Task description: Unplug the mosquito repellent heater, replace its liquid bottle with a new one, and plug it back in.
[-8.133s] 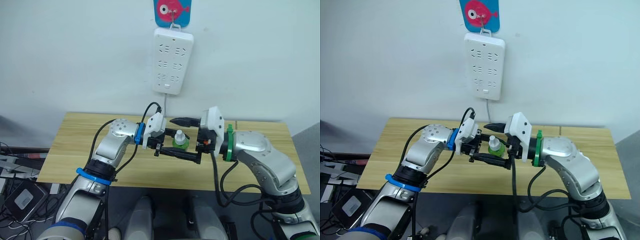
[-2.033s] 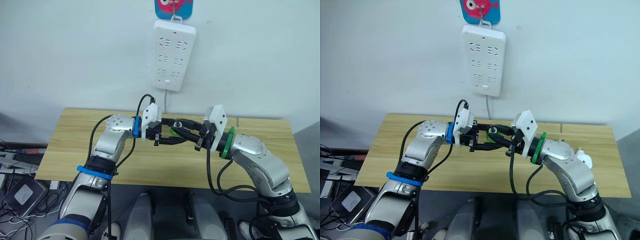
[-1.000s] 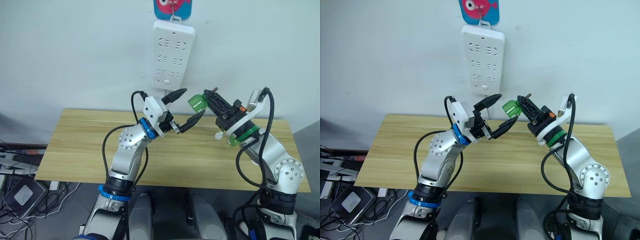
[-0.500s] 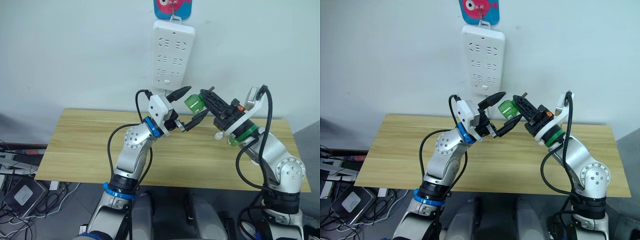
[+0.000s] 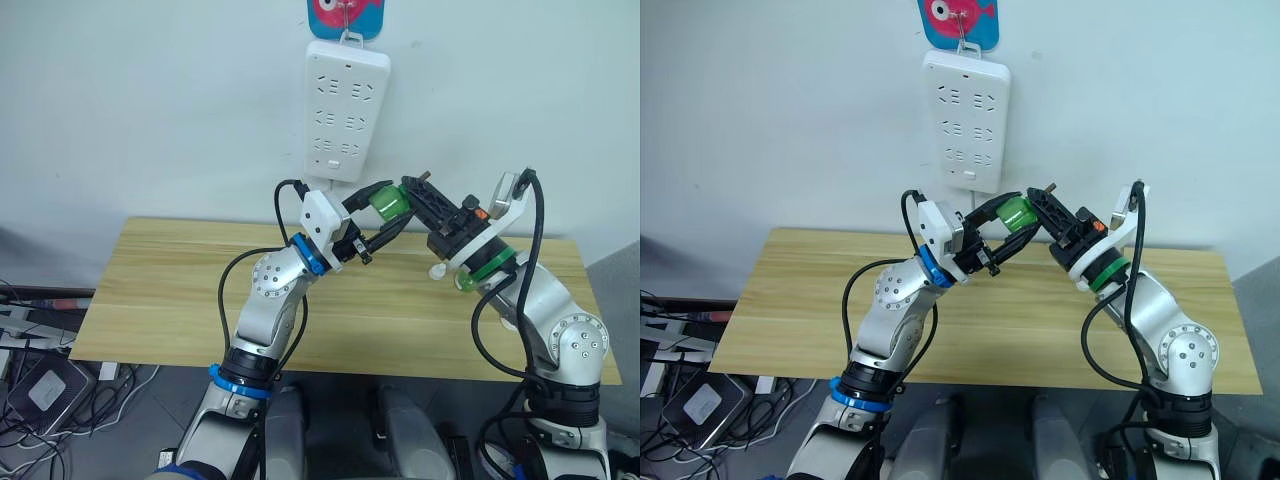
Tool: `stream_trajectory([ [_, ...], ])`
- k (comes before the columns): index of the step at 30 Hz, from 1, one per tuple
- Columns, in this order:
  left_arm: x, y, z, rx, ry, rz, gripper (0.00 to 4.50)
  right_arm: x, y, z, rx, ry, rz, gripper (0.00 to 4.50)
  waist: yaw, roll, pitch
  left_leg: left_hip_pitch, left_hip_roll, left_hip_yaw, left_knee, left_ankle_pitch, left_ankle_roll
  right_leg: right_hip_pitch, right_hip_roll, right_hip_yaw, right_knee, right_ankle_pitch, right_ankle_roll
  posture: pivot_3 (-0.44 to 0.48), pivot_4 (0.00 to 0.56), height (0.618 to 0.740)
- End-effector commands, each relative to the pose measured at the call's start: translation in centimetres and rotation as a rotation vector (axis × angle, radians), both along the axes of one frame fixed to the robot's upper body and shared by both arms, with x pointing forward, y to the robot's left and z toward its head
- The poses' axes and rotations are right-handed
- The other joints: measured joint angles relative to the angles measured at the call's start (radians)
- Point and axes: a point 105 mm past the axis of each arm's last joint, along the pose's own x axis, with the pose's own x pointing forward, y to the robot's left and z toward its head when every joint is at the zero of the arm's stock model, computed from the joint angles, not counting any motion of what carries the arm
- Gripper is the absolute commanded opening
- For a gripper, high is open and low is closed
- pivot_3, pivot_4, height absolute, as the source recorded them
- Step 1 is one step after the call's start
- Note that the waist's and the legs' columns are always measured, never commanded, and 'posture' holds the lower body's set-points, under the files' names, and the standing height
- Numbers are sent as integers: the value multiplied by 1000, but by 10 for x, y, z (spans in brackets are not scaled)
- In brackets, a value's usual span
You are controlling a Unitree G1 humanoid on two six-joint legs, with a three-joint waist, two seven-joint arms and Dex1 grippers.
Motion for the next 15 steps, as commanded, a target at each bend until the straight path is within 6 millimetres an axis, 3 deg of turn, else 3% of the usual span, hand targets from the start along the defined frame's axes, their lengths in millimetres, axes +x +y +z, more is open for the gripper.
stream_trajectory([
  [1,-1,1,7,-12,-32,1,2253,-13,8,13,-32,-78,55,1774,0,0,0,0,0,0,0,0,0,0,0,0,0,0,0,18,267,740],
  [5,3,7,7,-1,-33,5,2253,-23,-4,-17,-318,-38,95,3199,1,-1,0,0,-1,0,0,0,0,0,0,0,0,0,0,15,274,740],
  [8,3,9,6,15,-34,-8,2253,-33,-28,-40,-522,15,119,4294,5,-1,0,-1,-2,0,0,0,0,0,0,0,-1,0,0,17,283,740],
  [9,3,10,5,21,-32,-13,2253,-34,-41,-42,-585,16,119,4480,4,-1,-1,-2,-3,0,0,0,0,0,0,0,-2,0,0,15,290,740],
  [15,2,12,0,38,-22,-28,2253,-31,-123,-80,-1062,155,37,4480,1,-1,-1,-1,-3,1,1,0,1,1,-1,1,-2,0,0,4,306,740],
])
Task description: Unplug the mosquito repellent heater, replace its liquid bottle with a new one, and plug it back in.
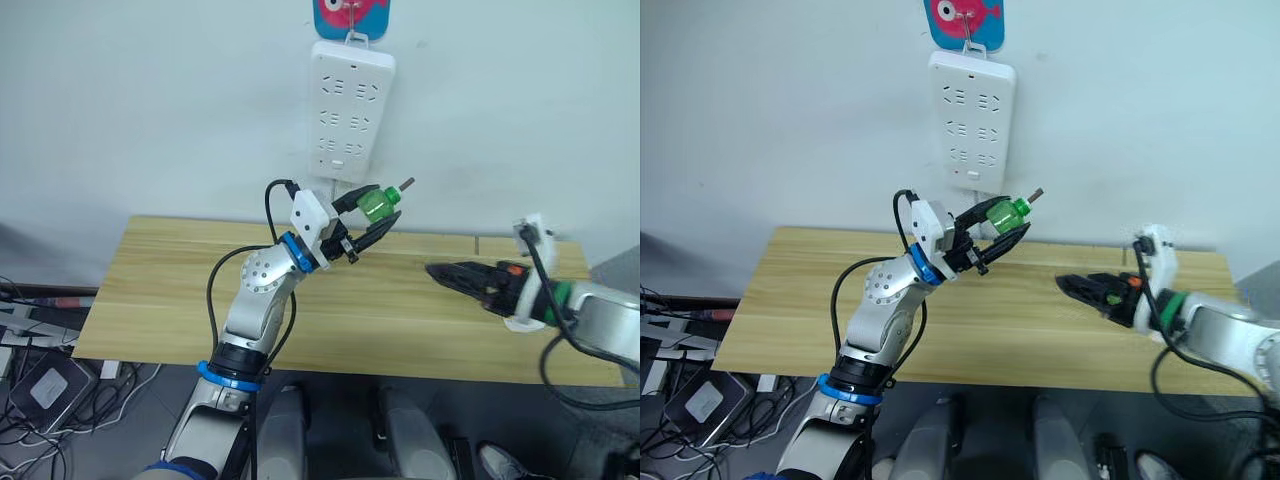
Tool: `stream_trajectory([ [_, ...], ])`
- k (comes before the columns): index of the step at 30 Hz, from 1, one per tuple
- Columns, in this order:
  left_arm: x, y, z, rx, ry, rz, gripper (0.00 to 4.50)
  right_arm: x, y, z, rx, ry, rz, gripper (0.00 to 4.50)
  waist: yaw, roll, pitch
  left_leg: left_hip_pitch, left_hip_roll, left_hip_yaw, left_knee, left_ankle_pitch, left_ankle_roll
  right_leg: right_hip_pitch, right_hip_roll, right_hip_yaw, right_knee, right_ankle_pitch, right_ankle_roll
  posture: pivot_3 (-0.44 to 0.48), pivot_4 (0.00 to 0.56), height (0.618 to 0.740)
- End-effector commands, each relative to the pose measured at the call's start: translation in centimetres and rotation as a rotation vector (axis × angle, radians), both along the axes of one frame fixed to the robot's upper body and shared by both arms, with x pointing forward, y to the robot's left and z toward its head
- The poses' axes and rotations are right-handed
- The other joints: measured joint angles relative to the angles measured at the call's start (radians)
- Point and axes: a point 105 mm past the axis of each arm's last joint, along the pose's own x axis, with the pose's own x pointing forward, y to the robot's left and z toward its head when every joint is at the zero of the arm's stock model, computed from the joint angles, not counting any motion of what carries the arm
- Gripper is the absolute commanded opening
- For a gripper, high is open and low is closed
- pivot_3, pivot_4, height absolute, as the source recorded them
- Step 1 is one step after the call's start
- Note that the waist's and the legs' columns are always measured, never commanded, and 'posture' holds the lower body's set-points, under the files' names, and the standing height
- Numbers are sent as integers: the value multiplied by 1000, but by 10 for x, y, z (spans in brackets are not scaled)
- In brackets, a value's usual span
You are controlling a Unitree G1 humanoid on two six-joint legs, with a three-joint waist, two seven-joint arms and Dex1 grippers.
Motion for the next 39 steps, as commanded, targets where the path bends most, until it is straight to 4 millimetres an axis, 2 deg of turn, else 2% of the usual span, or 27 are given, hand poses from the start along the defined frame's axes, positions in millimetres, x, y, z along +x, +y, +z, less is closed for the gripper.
stream_trajectory([
  [1,-7,-1,9,-20,-42,-24,2253,5,-48,-20,-232,36,-92,4480,0,0,0,0,0,0,0,0,0,0,0,0,0,0,0,2,307,740],
  [3,-8,-2,7,-18,-38,-25,2253,8,-84,-35,-348,87,-185,4480,-1,0,0,1,1,0,0,0,0,0,1,0,0,0,0,4,312,740],
  [6,-8,-1,5,-12,-31,-25,2253,7,-114,-51,-430,157,-271,4480,-1,0,0,1,1,1,0,0,0,0,1,0,0,0,0,6,317,740],
  [11,-11,-2,2,-7,-25,-29,2253,10,-132,-61,-408,243,-385,4480,-3,0,0,1,1,1,0,0,0,0,1,1,0,0,0,14,324,740],
  [22,-13,0,-1,-7,-9,-17,2253,18,-145,-72,-413,382,-497,4480,2,-1,0,1,0,1,-1,0,0,0,0,1,0,0,0,39,335,740],
  [29,-15,1,-5,-2,5,-10,2253,23,-139,-77,-398,407,-483,4480,1,-1,1,1,0,1,-1,0,0,0,0,1,0,0,0,53,340,740],
  [39,-18,1,-7,-3,18,-10,2253,27,-135,-75,-393,405,-469,4480,3,-1,1,1,0,1,-1,0,0,0,0,1,0,0,0,62,337,740],
])
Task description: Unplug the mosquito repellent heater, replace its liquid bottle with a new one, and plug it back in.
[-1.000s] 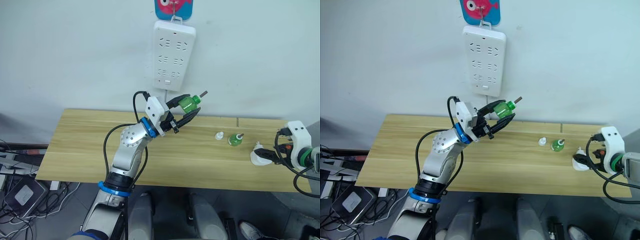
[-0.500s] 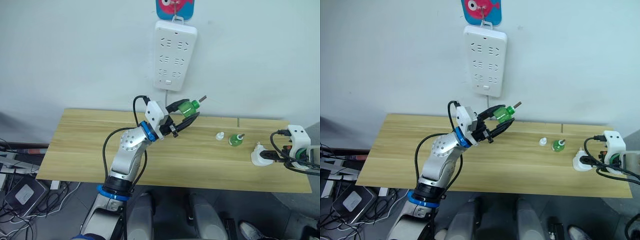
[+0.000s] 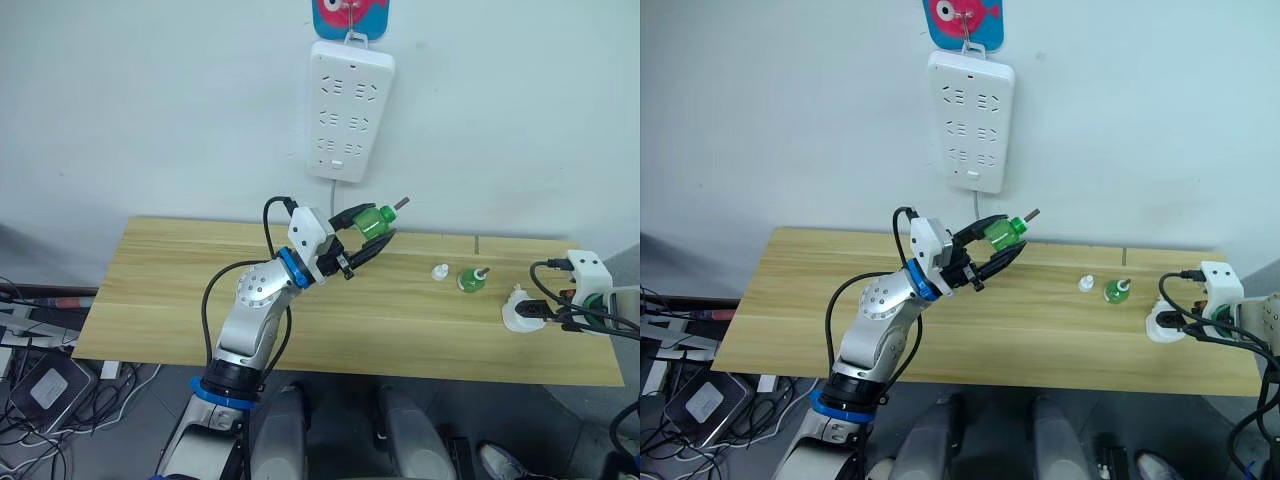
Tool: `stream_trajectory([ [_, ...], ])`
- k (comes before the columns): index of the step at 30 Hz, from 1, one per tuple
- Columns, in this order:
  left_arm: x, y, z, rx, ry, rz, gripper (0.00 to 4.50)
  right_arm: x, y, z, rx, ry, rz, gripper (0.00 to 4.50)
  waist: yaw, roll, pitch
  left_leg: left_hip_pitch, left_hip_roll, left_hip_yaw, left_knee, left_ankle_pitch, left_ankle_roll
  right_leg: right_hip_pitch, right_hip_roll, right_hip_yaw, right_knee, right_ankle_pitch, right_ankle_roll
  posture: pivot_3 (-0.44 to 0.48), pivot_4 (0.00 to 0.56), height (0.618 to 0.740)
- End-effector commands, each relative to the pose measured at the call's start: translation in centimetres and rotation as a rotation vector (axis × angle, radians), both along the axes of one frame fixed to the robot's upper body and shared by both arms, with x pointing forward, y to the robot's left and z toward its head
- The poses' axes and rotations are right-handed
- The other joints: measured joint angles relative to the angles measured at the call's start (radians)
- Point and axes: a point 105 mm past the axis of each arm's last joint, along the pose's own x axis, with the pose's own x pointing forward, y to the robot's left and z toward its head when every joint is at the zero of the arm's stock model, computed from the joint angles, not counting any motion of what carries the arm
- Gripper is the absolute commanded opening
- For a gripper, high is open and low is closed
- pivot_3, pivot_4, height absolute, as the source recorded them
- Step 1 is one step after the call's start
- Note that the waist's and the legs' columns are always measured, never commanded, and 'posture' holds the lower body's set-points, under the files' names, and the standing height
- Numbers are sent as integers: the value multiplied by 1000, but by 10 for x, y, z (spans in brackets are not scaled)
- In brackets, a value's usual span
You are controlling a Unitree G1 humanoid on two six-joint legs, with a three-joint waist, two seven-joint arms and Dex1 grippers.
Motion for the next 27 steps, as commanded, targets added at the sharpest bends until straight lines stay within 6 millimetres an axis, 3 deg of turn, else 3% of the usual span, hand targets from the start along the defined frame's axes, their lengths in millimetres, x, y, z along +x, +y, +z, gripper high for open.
stream_trajectory([
  [1,-9,-5,12,-21,-47,-26,2253,2,-1,6,5,-16,-3,4480,0,0,0,0,0,0,0,0,0,0,0,0,0,0,0,66,333,740],
  [16,-12,-6,12,-9,-43,-30,2253,12,6,-20,18,1,2,4480,1,0,0,0,0,0,0,0,0,0,0,0,0,0,0,91,328,740],
  [24,-11,-3,12,0,-36,-20,2253,18,1,-23,11,5,10,4480,4,0,0,0,0,0,-1,0,0,0,0,0,-1,0,0,99,332,740],
  [27,-10,-2,11,1,-32,-16,2253,17,3,-24,19,10,17,3901,4,0,0,0,0,0,-1,0,0,0,0,0,0,0,0,99,332,740],
])
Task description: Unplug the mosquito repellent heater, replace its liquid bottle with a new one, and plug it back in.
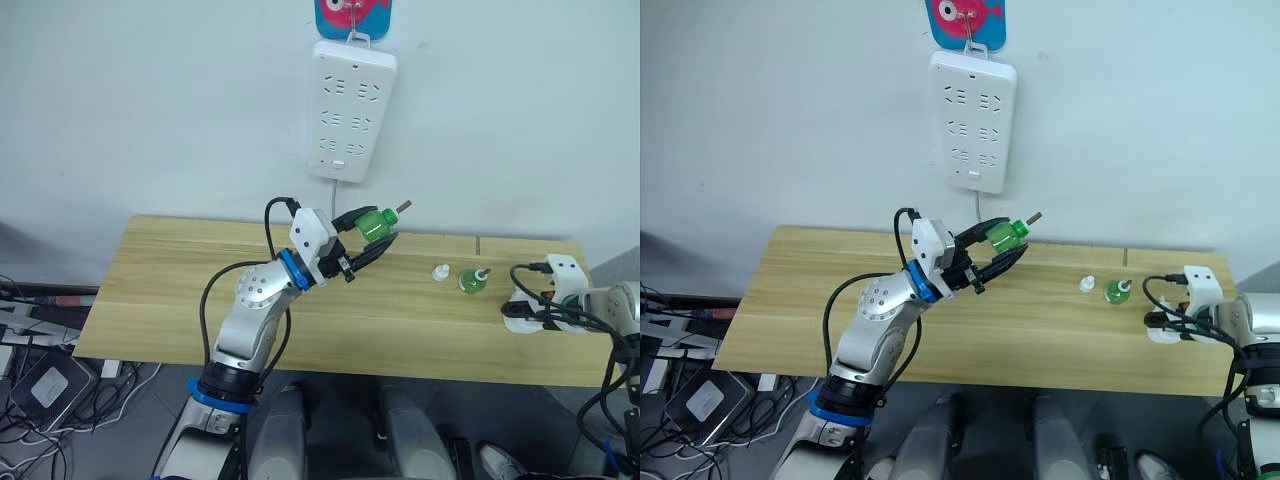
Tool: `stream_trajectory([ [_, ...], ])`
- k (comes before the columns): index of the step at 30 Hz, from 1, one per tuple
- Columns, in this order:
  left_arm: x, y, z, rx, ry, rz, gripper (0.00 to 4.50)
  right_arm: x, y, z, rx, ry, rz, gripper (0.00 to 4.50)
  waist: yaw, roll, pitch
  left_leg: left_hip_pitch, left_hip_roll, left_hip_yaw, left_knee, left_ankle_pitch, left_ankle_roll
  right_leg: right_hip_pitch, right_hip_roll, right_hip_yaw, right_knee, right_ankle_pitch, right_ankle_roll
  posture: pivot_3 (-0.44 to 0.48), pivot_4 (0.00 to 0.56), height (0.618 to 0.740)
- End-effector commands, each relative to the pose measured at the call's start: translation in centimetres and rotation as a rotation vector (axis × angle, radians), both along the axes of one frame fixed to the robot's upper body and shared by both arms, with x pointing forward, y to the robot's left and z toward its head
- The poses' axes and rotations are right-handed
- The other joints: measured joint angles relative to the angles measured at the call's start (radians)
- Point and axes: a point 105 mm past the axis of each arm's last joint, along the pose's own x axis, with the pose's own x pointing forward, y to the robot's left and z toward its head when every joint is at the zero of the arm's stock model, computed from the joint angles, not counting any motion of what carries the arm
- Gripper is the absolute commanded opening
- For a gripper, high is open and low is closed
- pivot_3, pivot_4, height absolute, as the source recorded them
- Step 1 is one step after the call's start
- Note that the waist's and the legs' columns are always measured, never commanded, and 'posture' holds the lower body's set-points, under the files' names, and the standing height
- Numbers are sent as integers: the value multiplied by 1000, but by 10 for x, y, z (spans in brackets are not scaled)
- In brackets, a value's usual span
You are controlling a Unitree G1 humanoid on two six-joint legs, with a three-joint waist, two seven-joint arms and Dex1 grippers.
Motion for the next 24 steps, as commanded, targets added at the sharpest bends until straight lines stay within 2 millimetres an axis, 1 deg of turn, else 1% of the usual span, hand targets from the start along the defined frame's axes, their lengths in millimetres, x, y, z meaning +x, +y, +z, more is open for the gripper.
stream_trajectory([
  [1,-8,-2,11,-22,-43,-16,2253,0,-3,6,-3,-9,1,3594,0,0,0,0,0,0,0,0,0,0,0,0,0,0,0,96,333,740],
  [2,-8,-2,10,-21,-41,-16,2253,-1,-3,6,2,-5,0,3222,0,0,0,0,0,0,0,0,0,0,0,0,0,0,0,96,333,740],
  [3,-8,-2,10,-20,-40,-17,2253,-1,-2,7,9,-3,2,2963,0,-1,0,0,0,0,0,0,0,0,0,0,0,0,0,96,333,740],
  [6,-8,-3,9,-18,-38,-18,2253,-3,-3,10,13,-3,0,2960,0,-1,0,0,0,0,0,0,0,0,0,0,0,0,0,92,333,740],
  [9,-7,-2,9,-17,-37,-21,2253,0,-8,20,8,-35,-5,2960,0,-1,0,0,0,0,0,0,0,0,0,0,0,0,0,88,329,740],
  [11,-8,-3,9,-14,-36,-41,2253,2,-5,34,-9,-82,73,2960,0,0,1,0,0,0,0,0,0,0,0,0,0,0,0,88,329,740],
  [13,-11,-2,9,-12,-42,-71,2253,-4,5,44,39,-96,149,2960,0,1,1,0,-1,0,0,0,0,0,0,0,0,0,0,77,327,740],
  [14,-13,-1,9,-10,-48,-84,2253,-8,12,49,83,-95,178,2960,0,1,1,0,-1,0,0,0,0,0,0,0,0,0,0,77,327,740],
  [16,-17,1,11,-1,-82,-121,2253,-23,28,60,186,-85,281,2960,0,1,1,0,0,-1,0,0,0,0,0,-1,0,0,0,70,325,740],
  [17,-21,2,11,13,-112,-149,2253,-36,44,71,293,-82,389,2960,2,1,1,0,0,-1,-1,0,0,0,0,-1,0,0,0,70,325,740],
  [18,-25,2,11,27,-136,-182,2253,-51,61,86,438,-67,482,2960,4,1,1,0,0,-1,-1,0,0,0,0,-1,-1,0,0,57,326,740],
  [19,-29,2,11,36,-151,-209,2253,-62,74,101,553,-63,546,2960,4,2,2,0,0,-1,-1,0,0,0,0,-1,-1,0,0,52,329,740],
  [20,-32,2,11,41,-167,-238,2253,-70,84,118,679,-69,583,2960,2,2,2,0,0,-1,-1,0,0,0,0,-1,-1,0,0,44,334,740],
  [22,-40,2,11,53,-197,-292,2253,-72,95,147,850,-113,636,2960,-6,2,2,0,1,0,0,0,0,0,0,0,-1,0,0,34,331,740],
  [23,-44,2,11,59,-215,-317,2253,-70,98,158,906,-133,654,2960,-7,2,2,0,1,1,1,0,0,0,0,2,-1,1,1,34,331,740],
  [24,-46,2,11,64,-226,-333,2253,-69,100,164,936,-144,661,2960,-7,2,2,0,0,1,1,0,0,1,0,2,-1,1,1,29,325,740],
])
